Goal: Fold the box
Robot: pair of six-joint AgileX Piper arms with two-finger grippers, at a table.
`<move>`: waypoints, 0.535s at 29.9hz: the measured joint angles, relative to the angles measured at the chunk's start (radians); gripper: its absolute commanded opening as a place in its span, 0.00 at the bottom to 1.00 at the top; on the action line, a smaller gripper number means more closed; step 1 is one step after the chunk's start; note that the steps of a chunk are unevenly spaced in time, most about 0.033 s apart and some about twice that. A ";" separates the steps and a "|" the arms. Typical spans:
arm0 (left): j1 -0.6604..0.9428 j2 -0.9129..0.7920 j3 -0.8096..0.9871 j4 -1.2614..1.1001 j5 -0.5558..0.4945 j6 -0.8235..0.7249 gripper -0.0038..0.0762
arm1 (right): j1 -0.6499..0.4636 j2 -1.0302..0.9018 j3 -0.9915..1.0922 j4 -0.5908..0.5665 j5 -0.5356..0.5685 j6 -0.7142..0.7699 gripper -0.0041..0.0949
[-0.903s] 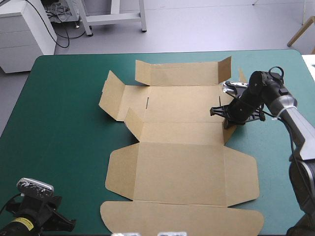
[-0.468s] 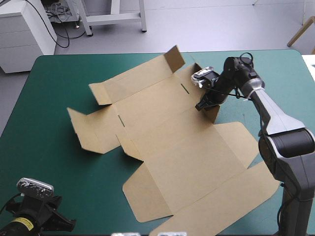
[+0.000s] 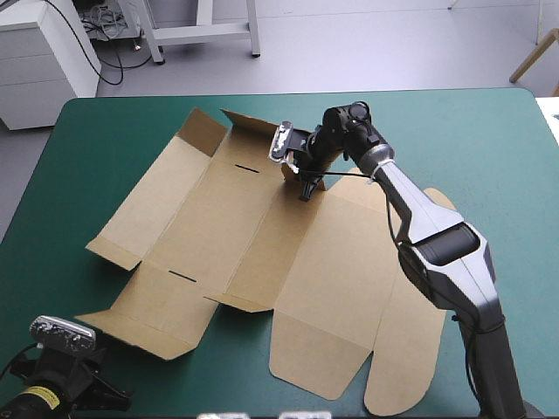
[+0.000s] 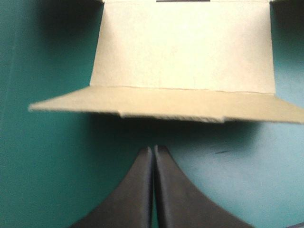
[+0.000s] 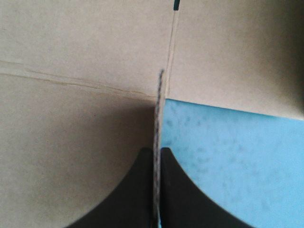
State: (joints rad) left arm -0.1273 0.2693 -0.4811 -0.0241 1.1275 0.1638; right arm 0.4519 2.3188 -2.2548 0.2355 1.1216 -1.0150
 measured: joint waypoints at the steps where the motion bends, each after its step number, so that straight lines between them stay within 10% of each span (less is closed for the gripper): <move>1: 0.000 0.000 0.000 0.000 0.000 0.000 0.04 | 0.012 0.012 -0.016 0.007 -0.009 -0.028 0.02; 16: 0.000 0.000 0.000 0.000 0.000 0.002 0.04 | 0.165 0.038 -0.043 0.088 -0.061 -0.268 0.02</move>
State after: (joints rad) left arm -0.1273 0.2693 -0.4808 -0.0241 1.1277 0.1661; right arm 0.6173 2.3569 -2.2983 0.3239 1.0604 -1.2834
